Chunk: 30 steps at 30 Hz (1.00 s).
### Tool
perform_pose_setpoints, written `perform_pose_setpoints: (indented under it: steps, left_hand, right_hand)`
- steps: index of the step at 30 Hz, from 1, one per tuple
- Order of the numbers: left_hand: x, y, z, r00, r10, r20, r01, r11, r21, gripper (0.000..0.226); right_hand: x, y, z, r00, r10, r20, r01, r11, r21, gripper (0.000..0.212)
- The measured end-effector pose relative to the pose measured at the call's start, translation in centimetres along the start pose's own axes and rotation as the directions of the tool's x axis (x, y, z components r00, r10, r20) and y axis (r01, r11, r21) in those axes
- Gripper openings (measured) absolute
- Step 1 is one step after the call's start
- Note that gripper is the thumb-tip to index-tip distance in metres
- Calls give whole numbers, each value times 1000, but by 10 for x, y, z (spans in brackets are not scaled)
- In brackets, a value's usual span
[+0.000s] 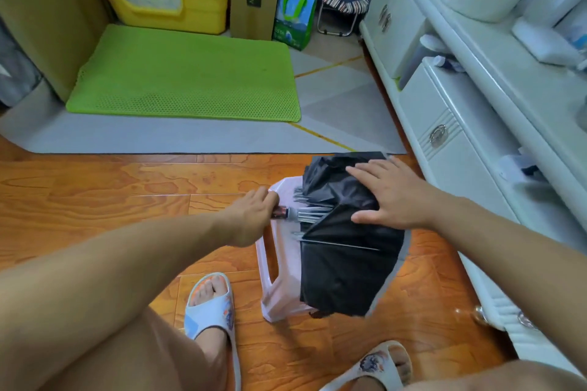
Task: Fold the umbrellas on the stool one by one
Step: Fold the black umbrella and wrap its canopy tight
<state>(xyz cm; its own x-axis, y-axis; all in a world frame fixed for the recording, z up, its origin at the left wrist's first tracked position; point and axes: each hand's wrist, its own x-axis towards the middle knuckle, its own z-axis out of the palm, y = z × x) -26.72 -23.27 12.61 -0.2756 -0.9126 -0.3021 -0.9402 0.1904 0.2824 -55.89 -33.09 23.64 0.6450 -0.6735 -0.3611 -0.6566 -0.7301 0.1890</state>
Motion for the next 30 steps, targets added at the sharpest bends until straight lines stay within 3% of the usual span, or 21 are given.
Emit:
perform_pose_setpoints:
  steps: [2, 5, 10, 13, 15, 17, 19, 22, 24, 26, 28, 30]
  left_hand:
    - [4, -3, 4, 1000, -25, 12, 25, 1000, -14, 34]
    - [8, -5, -3, 998, -53, 23, 52, 998, 32, 31]
    - [1, 15, -29, 993, -98, 66, 94, 994, 64, 55]
    - [-1, 43, -63, 986, -165, 33, 168, 970, -174, 47]
    - [-4, 66, -86, 982, -184, 44, 188, 926, -328, 34]
    - [-6, 90, -101, 977, -193, 86, 211, 889, -407, 29]
    - [-8, 110, -104, 969, -205, 138, 245, 866, -436, 29]
    - [-11, 124, -89, 954, -283, 103, 286, 740, -609, 39]
    - [-15, 135, -80, 942, -330, 63, 243, 538, -807, 41]
    - [-16, 145, -75, 943, -331, 35, 175, 403, -898, 22]
    - [-24, 154, -73, 953, -302, 7, 126, 377, -918, 13]
    - [-33, 155, -72, 963, -269, -12, 102, 406, -908, 19]
  right_hand:
    - [-7, 0, 6, 995, 87, -45, -85, 995, 62, 106]
    - [-27, 3, 9, 955, 278, -104, -223, 904, 364, 96]
    - [-49, -2, 31, 880, 474, -23, -273, 545, 793, 79]
    - [-41, 1, 23, 764, 644, 28, -288, 302, 909, 79]
    - [-37, -2, 11, 719, 695, 22, -303, 285, 909, 77]
    - [-36, -10, 9, 727, 686, 22, -343, 335, 878, 76]
    - [-40, -17, 7, 722, 692, 13, -382, 382, 842, 61]
    - [-52, -20, -13, 668, 731, -140, -238, 388, 890, 39]
    - [-67, -25, -30, 642, 745, -183, -10, 247, 969, 30]
    - [-80, -29, -38, 652, 741, -158, 125, 100, 987, 21]
    - [-90, -32, -40, 649, 753, -114, 153, 18, 988, 14]
    - [-97, -28, -42, 635, 767, -88, 172, -29, 985, 14]
